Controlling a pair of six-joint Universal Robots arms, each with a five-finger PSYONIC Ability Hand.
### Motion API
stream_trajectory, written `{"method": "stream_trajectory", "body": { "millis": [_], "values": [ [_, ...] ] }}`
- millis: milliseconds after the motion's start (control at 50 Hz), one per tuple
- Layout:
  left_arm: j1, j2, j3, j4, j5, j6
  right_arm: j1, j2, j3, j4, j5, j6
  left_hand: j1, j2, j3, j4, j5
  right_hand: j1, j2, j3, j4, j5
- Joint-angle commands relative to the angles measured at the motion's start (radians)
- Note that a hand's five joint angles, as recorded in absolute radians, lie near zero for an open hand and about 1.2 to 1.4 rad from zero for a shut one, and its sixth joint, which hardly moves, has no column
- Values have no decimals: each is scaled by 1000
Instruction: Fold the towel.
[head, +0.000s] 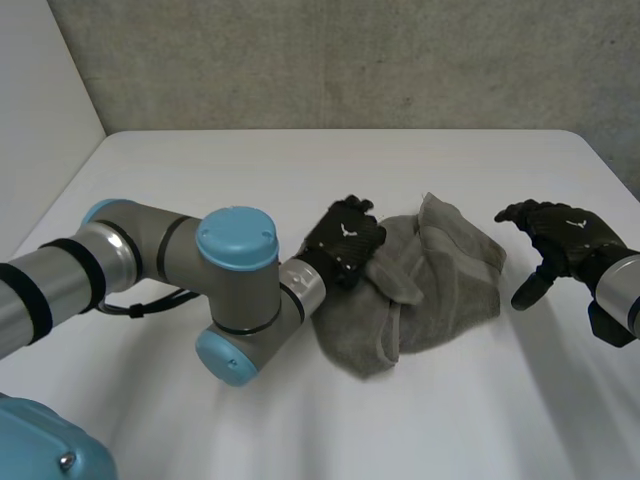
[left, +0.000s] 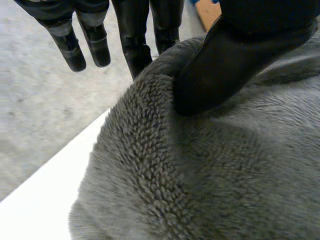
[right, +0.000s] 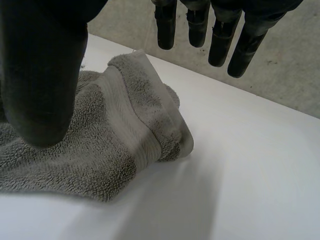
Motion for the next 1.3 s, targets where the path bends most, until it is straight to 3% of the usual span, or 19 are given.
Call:
{"method": "stream_trajectory", "body": {
  "millis": [20,160,320,380,420,540,580,600,700,980,1080,1120,1180,1300],
  "values": [
    [58,130,-98,62,-138,-2,10,21,3,1,-3,-2,120,95,-52,-59,76,-68,-75,-43,-76,-63],
    [190,300,-313,84,-213,-13,43,44,1,1,-9,-3,120,95,-52,-59,76,-68,-75,-43,-76,-63],
    [318,459,-575,84,-205,-41,138,64,-31,1,-13,-71,120,95,-52,-59,76,-68,-75,-43,-76,-63],
    [325,479,-618,84,-204,-53,182,81,-52,7,-13,-125,91,66,-52,-59,47,-68,-75,-43,-76,-63],
    [331,507,-686,84,-202,-82,233,107,-75,13,-13,-172,-131,-156,-52,-59,-175,-68,-75,-43,-76,-63],
    [376,550,-750,76,-211,-110,300,148,-109,16,-6,-226,-235,-260,-52,-59,-279,-68,-75,-43,-76,-63],
    [431,568,-781,74,-205,-111,337,168,-129,16,-6,-243,-442,-467,-52,-59,-486,-68,-75,-43,-76,-63],
    [431,568,-781,74,-205,-111,337,168,-129,16,-6,-243,-443,-468,-52,-59,-487,-68,-75,-43,-76,-63],
    [491,596,-819,47,-199,-110,380,207,-170,18,-3,-243,-1040,-1066,-52,-59,-1085,-68,-75,-43,-76,-63],
    [488,732,-836,31,-191,-110,400,286,-307,107,2,-233,-1083,-1108,-52,-59,-1127,-68,-75,-43,-76,-63],
    [473,751,-829,27,-119,-108,400,292,-302,107,5,-229,-1074,-1099,-52,-59,-1119,-68,-75,-43,-76,-63],
    [441,751,-825,9,-38,-108,400,292,-295,108,7,-230,-1060,-1085,-52,-59,-1104,-68,-75,-43,-76,-63],
    [404,737,-810,-22,5,-105,398,292,-293,110,7,-230,-1057,-1082,-52,-59,-1101,-68,-75,-43,-76,-63],
    [341,671,-753,-62,7,-101,395,292,-290,110,10,-230,-1045,-1070,-52,-59,-1089,-68,-75,-43,-76,-63]
  ]
}}
